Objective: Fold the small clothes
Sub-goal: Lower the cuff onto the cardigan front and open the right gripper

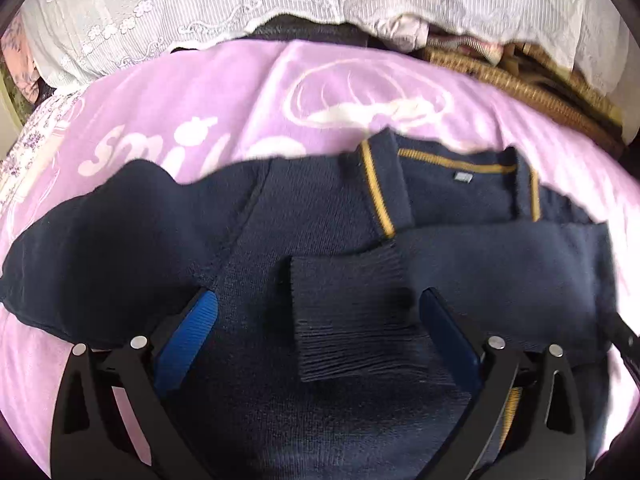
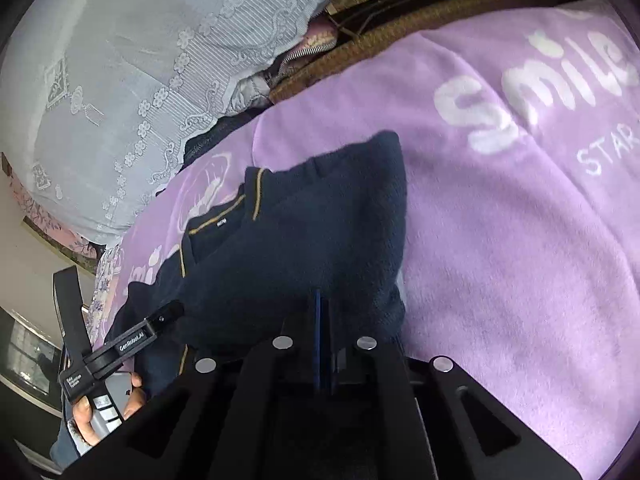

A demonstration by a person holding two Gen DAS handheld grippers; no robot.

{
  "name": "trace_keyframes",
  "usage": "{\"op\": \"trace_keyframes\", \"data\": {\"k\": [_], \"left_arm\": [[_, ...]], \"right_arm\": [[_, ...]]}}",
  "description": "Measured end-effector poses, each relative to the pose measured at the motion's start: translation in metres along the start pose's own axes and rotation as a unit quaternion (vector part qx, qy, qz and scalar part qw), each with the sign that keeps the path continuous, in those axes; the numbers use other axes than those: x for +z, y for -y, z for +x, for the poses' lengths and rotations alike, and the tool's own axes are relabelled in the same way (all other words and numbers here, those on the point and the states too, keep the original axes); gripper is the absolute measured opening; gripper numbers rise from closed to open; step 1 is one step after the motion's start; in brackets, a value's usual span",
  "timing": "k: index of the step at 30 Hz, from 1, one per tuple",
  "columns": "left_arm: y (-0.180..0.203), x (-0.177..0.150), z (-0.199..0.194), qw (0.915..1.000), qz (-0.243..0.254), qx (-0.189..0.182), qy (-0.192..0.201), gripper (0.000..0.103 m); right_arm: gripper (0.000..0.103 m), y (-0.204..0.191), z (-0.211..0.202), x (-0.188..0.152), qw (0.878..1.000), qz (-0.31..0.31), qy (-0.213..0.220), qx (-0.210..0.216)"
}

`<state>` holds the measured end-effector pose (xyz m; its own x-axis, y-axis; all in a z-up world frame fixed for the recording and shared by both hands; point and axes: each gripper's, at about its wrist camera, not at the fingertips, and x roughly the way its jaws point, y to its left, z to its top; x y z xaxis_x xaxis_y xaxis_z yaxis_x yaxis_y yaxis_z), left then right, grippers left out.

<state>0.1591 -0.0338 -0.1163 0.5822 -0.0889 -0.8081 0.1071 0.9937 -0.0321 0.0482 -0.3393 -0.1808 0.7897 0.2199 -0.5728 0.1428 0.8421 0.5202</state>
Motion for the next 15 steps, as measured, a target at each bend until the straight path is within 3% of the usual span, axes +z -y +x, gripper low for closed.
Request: {"op": "trace_keyframes", "data": {"k": [4,7,8,11,12,15], "left_arm": [[-0.006,0.004,-0.013,0.9987,-0.02,-0.042,0.02,0.098],[-0.001,0.002,0.009,0.9997,-0.004,-0.018,-0.018,0.098],[0.003,-0.001,0.018,0.9995,0.007,-0.003,-0.032,0.099],[0.008,-0.002,0.014,0.9997,0.019,0.008,-0.015,0.099],[0.007,-0.001,0.011,0.9998,0.016,0.006,-0.012,0.099],[0.001,0.002,-0.004,0.9996,-0.006,-0.029,0.001,0.098]], "right_arm": [[0.005,-0.005,0.005,0.038,1.0,-0.001,0.025,-0.007],[0.005,0.014,0.034,0.055,0.999,0.024,0.006,-0.023],[0.0,0.021,0.043,0.054,0.999,0.031,-0.002,-0.031],[0.0,0.04,0.047,0.047,0.998,0.068,0.002,-0.005],[0.006,0.036,0.04,0.045,0.998,0.061,0.006,-0.017],[0.007,0.004,0.014,0.032,0.999,0.002,0.031,-0.014]]}}
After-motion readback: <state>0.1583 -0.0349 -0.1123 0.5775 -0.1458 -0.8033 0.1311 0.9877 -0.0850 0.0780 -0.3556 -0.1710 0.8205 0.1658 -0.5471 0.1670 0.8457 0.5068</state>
